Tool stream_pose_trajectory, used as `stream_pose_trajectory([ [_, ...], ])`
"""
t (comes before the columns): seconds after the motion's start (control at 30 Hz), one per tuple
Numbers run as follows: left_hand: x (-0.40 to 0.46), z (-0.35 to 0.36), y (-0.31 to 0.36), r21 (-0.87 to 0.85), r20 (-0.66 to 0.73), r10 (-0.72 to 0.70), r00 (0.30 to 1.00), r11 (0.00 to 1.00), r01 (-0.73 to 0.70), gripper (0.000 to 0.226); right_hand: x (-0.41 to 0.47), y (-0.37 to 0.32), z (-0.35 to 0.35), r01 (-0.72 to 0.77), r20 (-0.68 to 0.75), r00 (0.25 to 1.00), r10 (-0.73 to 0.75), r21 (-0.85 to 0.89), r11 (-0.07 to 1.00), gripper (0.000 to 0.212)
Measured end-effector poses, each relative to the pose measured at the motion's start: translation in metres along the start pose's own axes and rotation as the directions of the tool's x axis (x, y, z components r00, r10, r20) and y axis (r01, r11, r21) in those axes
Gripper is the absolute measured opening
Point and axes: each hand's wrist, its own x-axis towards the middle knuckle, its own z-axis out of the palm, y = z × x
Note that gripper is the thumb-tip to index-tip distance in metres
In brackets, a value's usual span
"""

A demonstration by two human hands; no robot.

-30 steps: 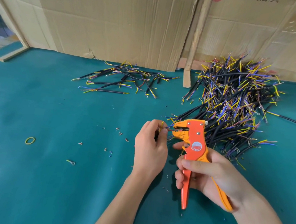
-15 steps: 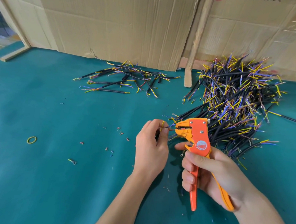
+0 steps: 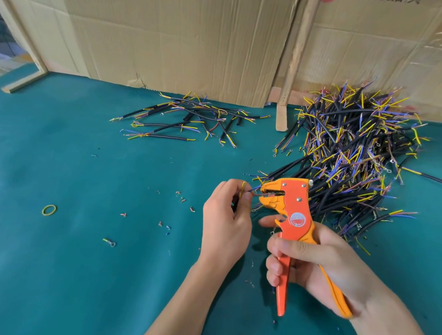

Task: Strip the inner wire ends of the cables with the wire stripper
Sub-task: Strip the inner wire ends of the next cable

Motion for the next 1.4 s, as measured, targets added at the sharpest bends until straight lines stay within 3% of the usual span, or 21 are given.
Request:
stream_pose_trajectory([
  [0.2, 0.0, 0.0, -0.001, 0.002, 0.005, 0.01, 1.0, 1.0, -0.01, 0.013, 0.002, 0.0, 0.001, -0.004, -0.024, 1.0, 0.004, 0.01, 1.0, 0.039],
  [0.6, -0.001, 0.0, -0.002, 0.001, 0.006, 0.03, 1.0, 1.0, -0.03, 0.012, 0.004, 0.003, 0.003, 0.001, -0.075, 0.997, 0.001, 0.021, 1.0, 0.039],
  [0.8, -0.001, -0.001, -0.004, -0.039, 0.032, 0.007, 0.999, 0.999, -0.006, 0.012, 0.007, 0.006, 0.007, 0.05, -0.201, 0.978, -0.057, -0.04, 0.998, 0.036],
  [0.87, -0.001, -0.001, -0.004, -0.026, 0.038, 0.001, 0.999, 1.0, 0.0, 0.015, 0.006, 0.007, 0.006, 0.053, -0.155, 0.986, -0.054, -0.009, 0.999, 0.035],
  [0.97, 0.003, 0.0, -0.004, -0.038, 0.012, -0.054, 0.998, 0.998, 0.055, 0.019, 0.004, 0.006, 0.007, 0.074, -0.066, 0.995, -0.072, 0.033, 0.997, 0.043],
  [1.07, 0.009, 0.003, -0.001, -0.119, -0.015, -0.212, 0.977, 0.971, 0.209, 0.019, 0.003, 0.003, 0.007, 0.118, -0.044, 0.992, -0.115, 0.063, 0.991, 0.057],
  [1.17, 0.028, 0.016, 0.012, -0.202, 0.09, -0.352, 0.932, 0.909, 0.363, 0.02, 0.001, 0.0, 0.005, 0.163, -0.013, 0.987, -0.163, 0.109, 0.981, 0.058],
  [1.27, 0.059, 0.036, 0.038, -0.305, 0.275, -0.374, 0.886, 0.84, 0.45, 0.012, -0.001, -0.001, 0.004, 0.188, 0.03, 0.98, -0.196, 0.163, 0.968, 0.054],
  [1.4, 0.101, 0.027, 0.054, 0.01, 0.514, -0.24, 0.824, 0.962, 0.274, 0.018, -0.002, -0.002, 0.004, 0.176, 0.066, 0.979, -0.191, 0.183, 0.967, 0.056],
])
